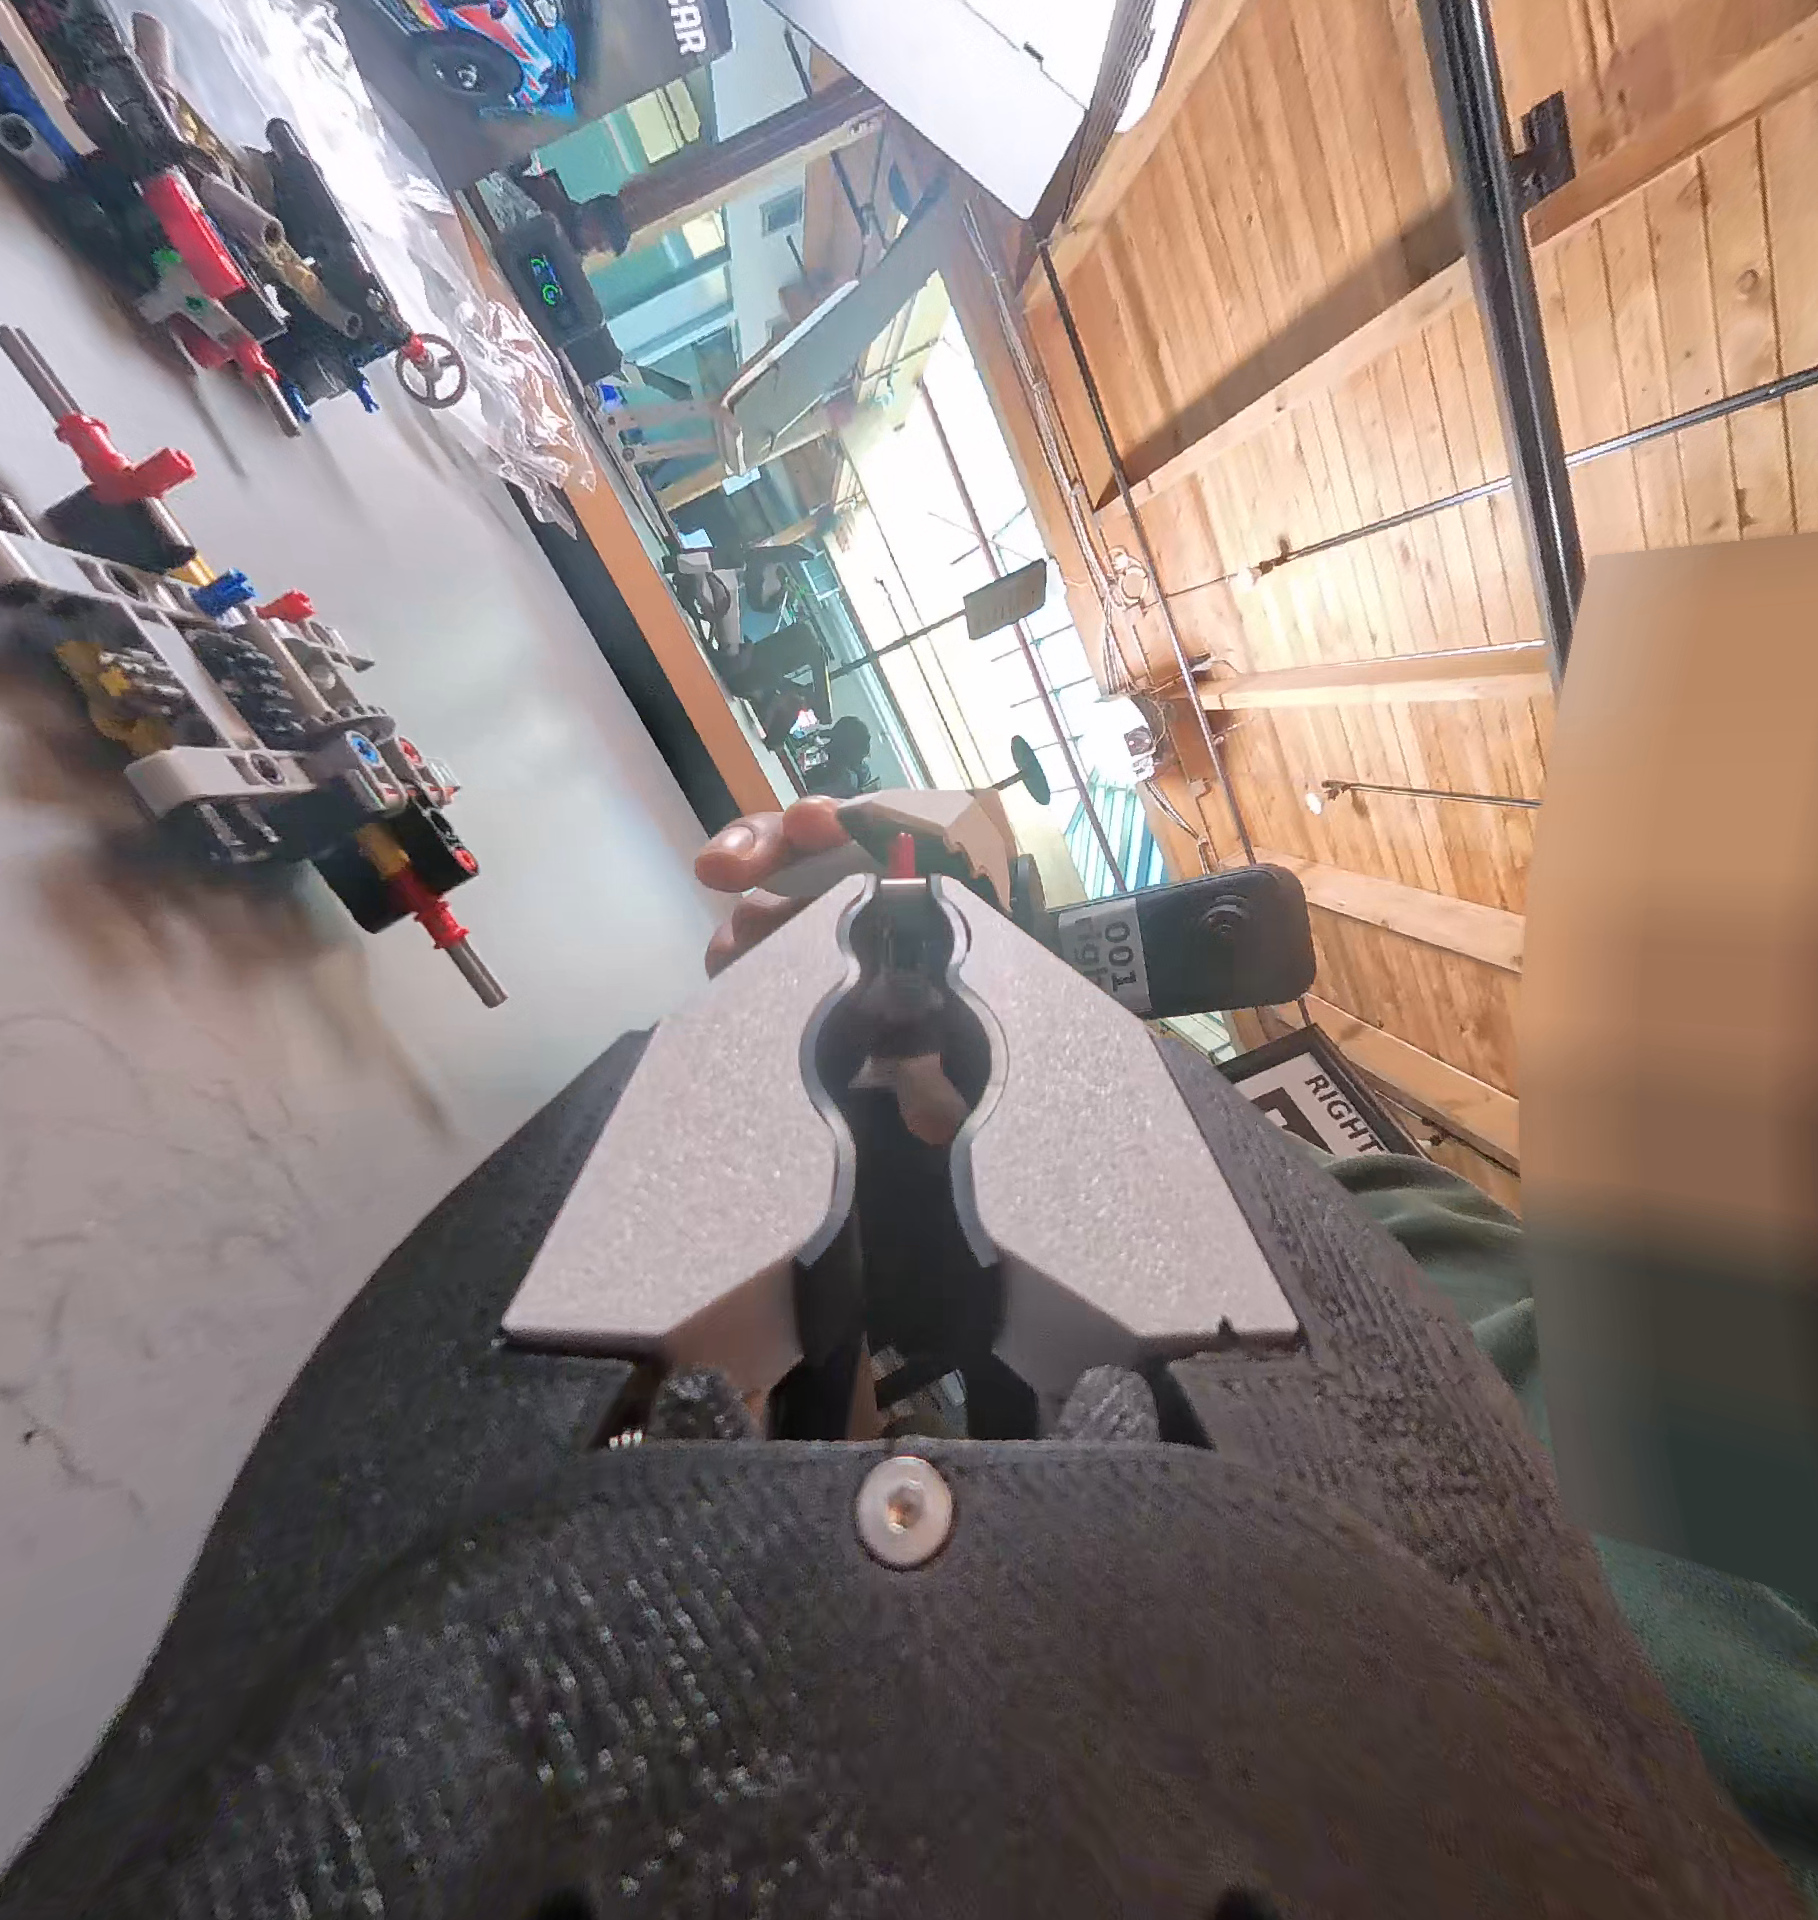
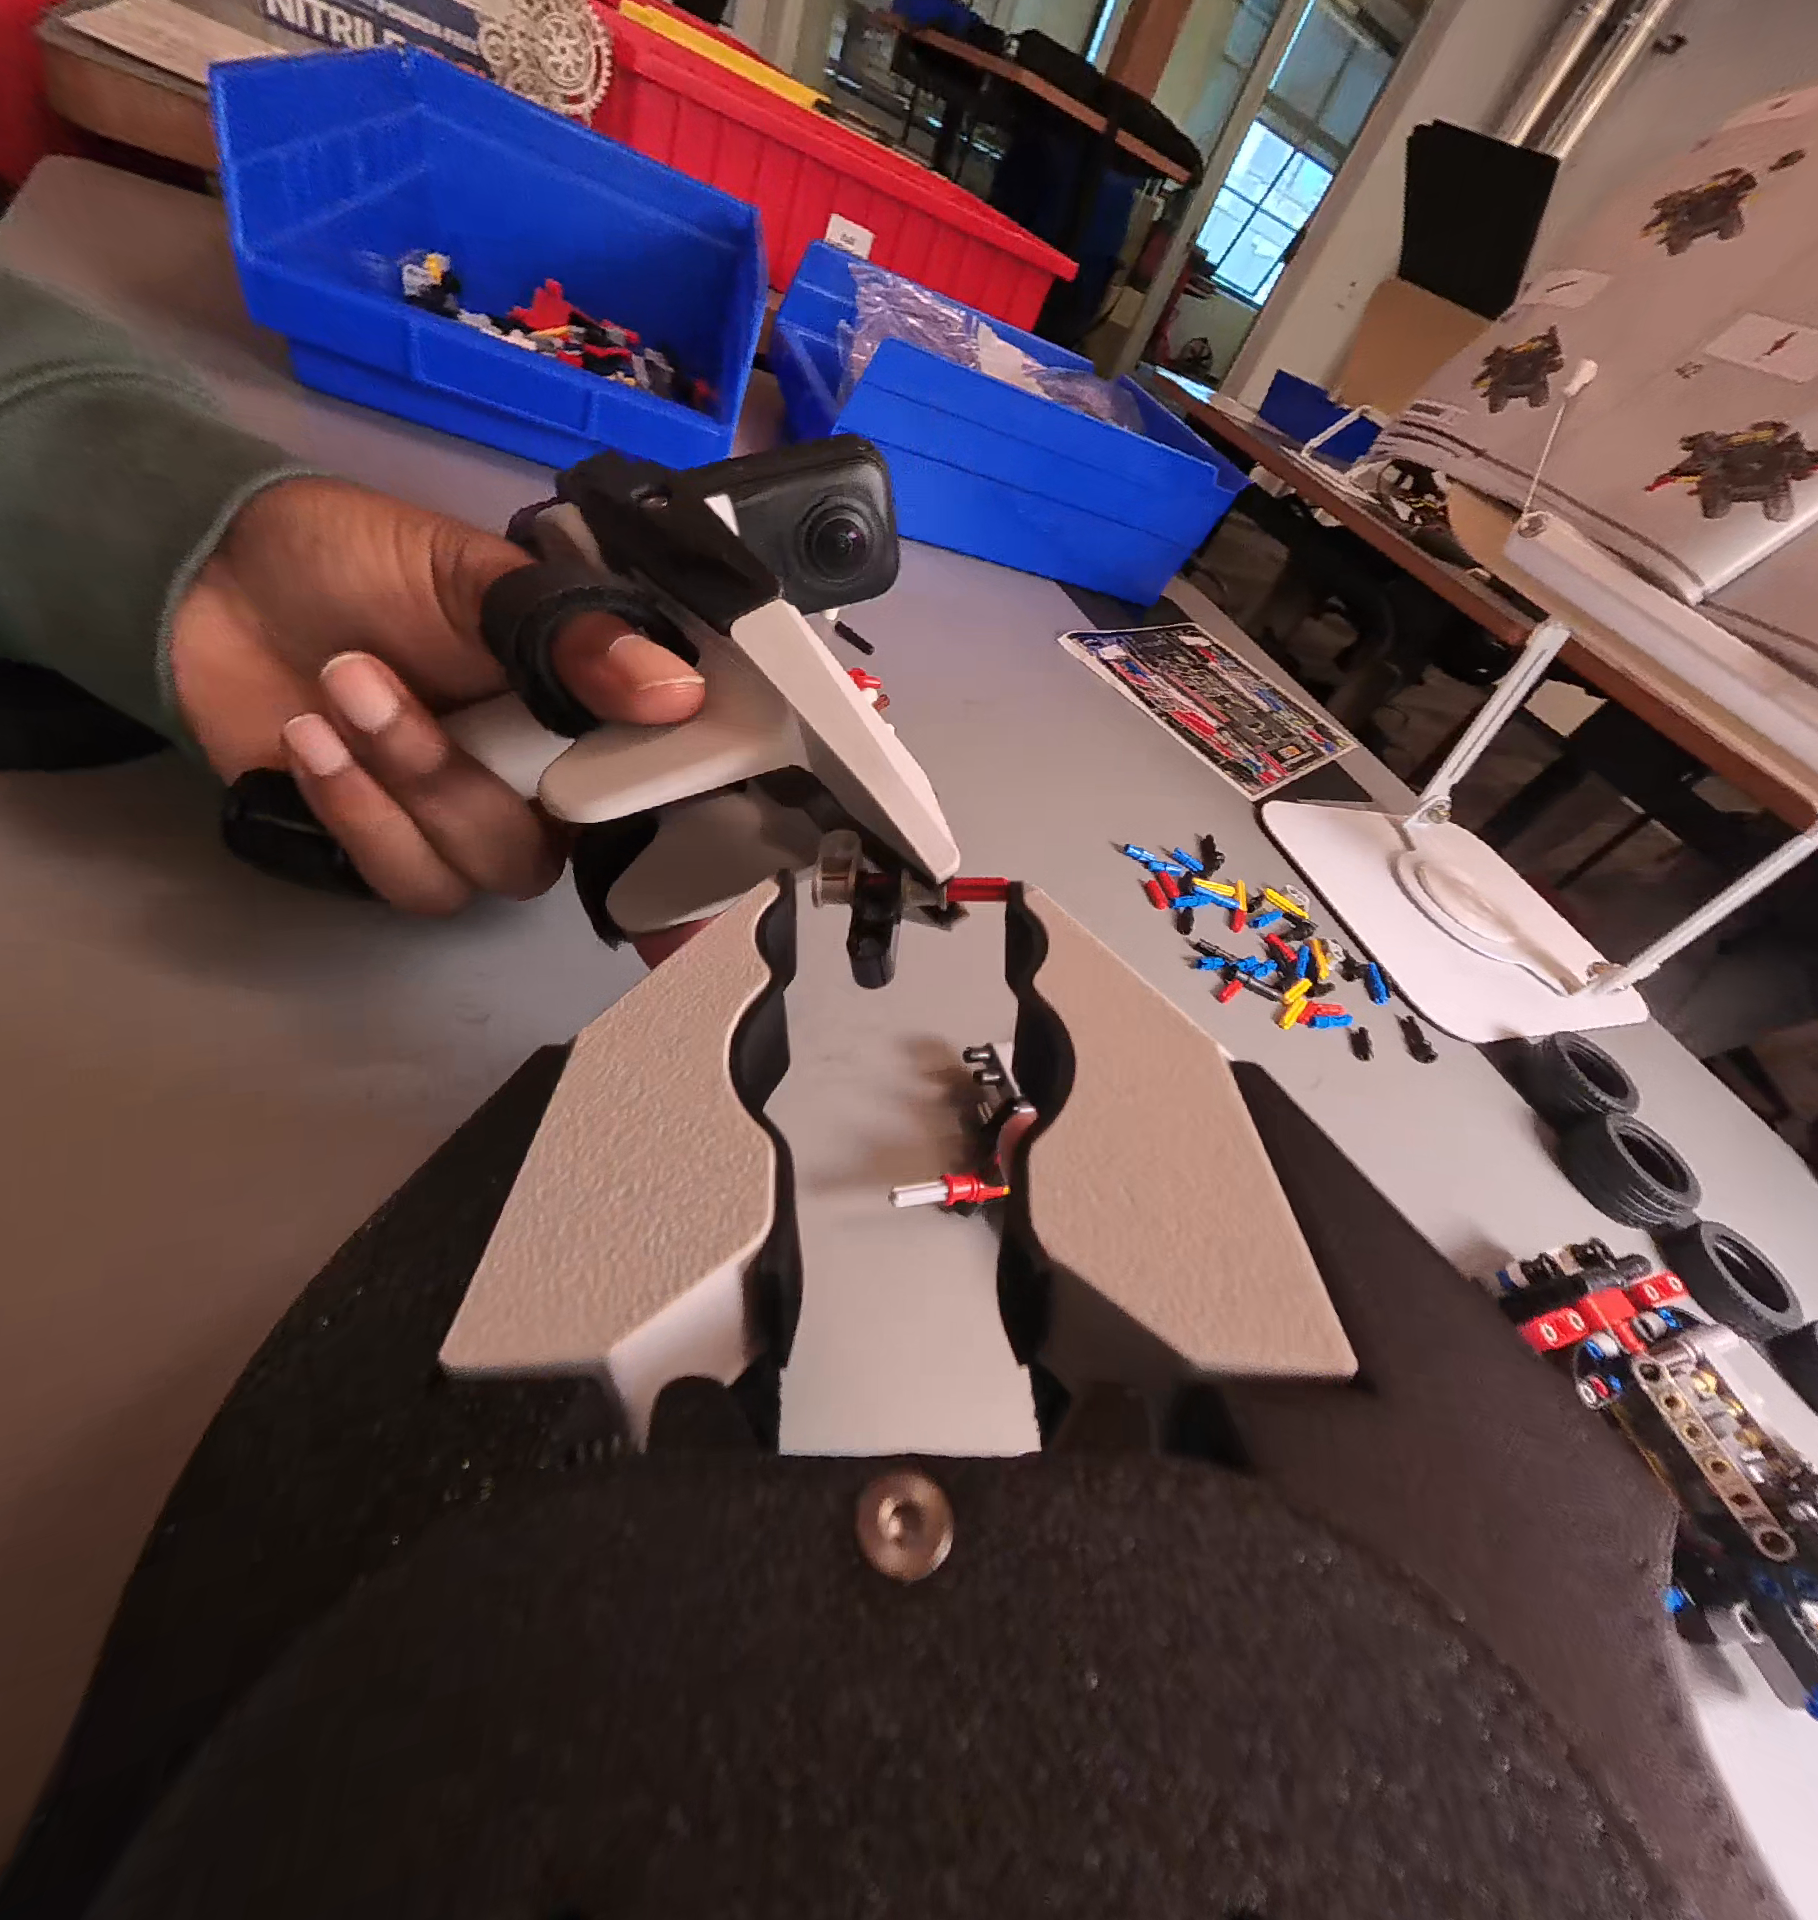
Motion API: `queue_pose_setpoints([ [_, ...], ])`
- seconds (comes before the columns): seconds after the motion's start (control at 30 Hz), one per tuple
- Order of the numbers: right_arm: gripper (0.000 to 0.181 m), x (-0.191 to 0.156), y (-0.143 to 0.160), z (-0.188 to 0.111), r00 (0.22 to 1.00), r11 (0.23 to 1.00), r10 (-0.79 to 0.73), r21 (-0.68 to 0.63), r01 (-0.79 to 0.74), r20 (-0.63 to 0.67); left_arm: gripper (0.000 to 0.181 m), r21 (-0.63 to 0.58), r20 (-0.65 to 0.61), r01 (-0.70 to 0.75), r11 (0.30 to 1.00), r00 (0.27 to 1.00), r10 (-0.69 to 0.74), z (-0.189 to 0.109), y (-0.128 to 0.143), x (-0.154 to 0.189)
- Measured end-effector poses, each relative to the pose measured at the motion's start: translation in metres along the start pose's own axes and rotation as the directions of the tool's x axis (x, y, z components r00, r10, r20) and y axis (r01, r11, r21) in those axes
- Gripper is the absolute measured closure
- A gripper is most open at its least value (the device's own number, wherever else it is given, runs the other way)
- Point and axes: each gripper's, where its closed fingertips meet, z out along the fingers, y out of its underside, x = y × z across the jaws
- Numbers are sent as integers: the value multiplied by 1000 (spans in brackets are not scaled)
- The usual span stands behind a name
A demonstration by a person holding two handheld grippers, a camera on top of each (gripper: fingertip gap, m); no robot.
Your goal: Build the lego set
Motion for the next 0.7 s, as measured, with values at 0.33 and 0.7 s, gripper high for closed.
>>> queue_pose_setpoints([
  [0.33, 145, 2, -3, 2, 994, 995, -99, 21, 100, -42, 176, 34, -3, 36, 999, 999, -36, 1, 1, 0],
  [0.7, 146, -2, -10, -6, 996, 995, -88, 55, 87, 13, 175, -42, -56, 43, 998, 997, -45, 2, 9, 10],
])
